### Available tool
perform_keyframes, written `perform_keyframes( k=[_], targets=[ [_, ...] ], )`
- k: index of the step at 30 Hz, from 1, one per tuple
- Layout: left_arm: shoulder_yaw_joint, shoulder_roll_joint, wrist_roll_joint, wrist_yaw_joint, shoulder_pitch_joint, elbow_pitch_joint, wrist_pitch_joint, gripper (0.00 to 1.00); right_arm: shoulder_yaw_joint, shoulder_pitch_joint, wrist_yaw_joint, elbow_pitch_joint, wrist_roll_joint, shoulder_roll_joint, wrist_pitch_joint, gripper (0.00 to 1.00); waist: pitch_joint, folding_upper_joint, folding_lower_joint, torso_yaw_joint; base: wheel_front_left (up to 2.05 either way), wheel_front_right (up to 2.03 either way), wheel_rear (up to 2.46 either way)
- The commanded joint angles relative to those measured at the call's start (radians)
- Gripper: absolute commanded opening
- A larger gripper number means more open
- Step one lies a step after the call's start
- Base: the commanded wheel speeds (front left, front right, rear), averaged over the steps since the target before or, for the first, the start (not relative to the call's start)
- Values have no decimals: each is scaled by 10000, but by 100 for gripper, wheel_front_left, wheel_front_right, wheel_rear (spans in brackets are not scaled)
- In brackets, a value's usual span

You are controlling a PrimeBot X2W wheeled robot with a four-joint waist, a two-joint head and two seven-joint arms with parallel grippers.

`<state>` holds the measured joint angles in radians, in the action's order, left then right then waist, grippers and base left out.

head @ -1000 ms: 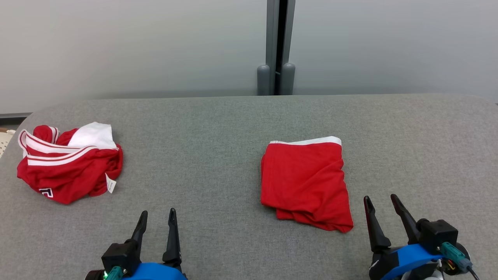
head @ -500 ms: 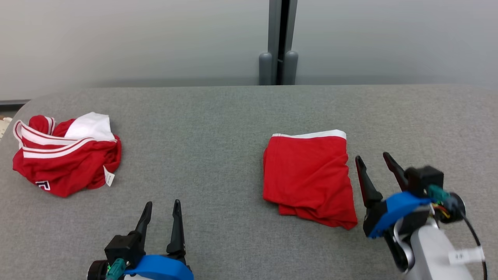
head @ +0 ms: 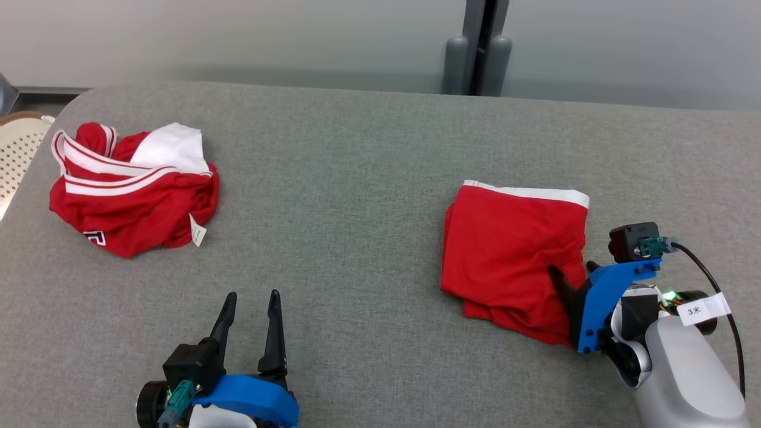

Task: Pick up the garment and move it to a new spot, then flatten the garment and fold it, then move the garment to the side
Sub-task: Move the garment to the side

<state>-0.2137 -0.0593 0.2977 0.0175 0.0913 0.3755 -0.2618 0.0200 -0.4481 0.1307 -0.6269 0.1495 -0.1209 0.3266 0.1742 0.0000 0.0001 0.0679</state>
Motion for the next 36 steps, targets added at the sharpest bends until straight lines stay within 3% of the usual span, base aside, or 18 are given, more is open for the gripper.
perform_keyframes(
  k=[1,3,5,6,7,14,27,31,36],
  targets=[
    [19,12,-48,14,192,-30,-48,100,53,-196,1,-81,153,-34,110,100,135,0,-1,112,0,0,0],
    [49,26,-85,21,176,-37,-48,100,187,-223,1,-210,389,-57,247,100,200,0,-1,117,0,0,0],
    [38,35,-142,41,168,-48,-48,100,333,-251,1,-283,502,-105,183,44,256,0,-1,88,0,0,0],
    [19,41,-178,57,179,-61,-48,100,428,-297,1,-283,527,-118,114,28,283,0,-1,53,0,0,0],
    [20,45,-197,73,202,-69,-48,100,505,-367,1,-254,578,-136,1,0,310,0,-1,0,0,0,0],
    [-16,-3,-492,185,351,-246,-48,100,696,-790,-1,-82,701,-492,-673,0,563,0,-1,-868,0,0,0],
    [-287,-519,-1028,307,1008,-728,157,100,-267,-1153,1,-25,727,-848,-1889,0,1760,0,-1,-3890,0,0,0],
    [-491,-664,-1177,393,1179,-924,416,100,-516,-1106,1,-240,714,-696,-2219,0,2005,0,-1,-4371,0,0,0],
    [-603,-834,-1220,413,1189,-1229,643,100,-690,-1496,1,-597,621,-605,-2471,0,2173,0,-1,-4500,0,0,0]
  ],
)
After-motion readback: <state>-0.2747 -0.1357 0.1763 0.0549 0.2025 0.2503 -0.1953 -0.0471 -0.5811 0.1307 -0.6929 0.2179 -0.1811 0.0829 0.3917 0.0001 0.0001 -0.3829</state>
